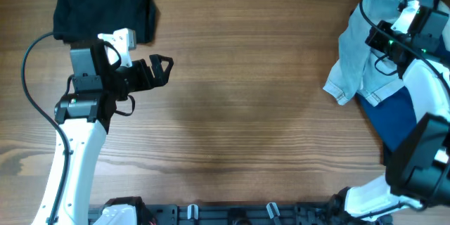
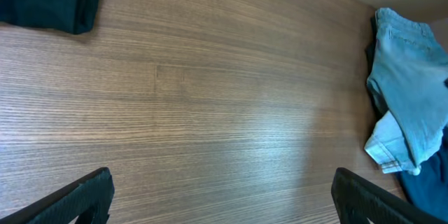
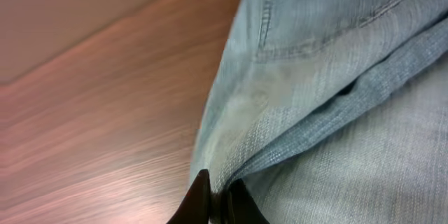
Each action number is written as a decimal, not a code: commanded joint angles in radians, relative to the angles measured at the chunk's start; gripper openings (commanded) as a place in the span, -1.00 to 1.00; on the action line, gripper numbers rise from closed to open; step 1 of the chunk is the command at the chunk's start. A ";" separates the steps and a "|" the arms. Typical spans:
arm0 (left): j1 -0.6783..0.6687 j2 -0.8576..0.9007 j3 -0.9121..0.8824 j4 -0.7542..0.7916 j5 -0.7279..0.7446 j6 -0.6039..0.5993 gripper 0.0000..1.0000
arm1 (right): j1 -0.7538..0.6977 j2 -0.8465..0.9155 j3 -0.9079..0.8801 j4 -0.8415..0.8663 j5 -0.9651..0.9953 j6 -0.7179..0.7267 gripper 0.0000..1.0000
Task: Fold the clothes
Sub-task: 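Grasp the light blue jeans with the right gripper, then pull the jeans to the table center and release them, then move the right gripper back and grasp the jeans waistband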
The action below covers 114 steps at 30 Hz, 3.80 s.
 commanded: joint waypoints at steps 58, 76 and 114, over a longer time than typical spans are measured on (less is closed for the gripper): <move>0.080 0.014 0.020 0.013 0.012 -0.038 1.00 | -0.156 0.293 0.017 -0.044 -0.131 0.060 -0.88; 0.003 0.068 0.020 0.017 0.007 -0.116 1.00 | 0.205 -0.005 0.025 -0.149 -0.141 -0.033 0.18; -0.084 0.164 0.020 0.036 -0.125 -0.109 1.00 | 0.381 0.227 0.283 -0.190 0.103 -0.049 0.77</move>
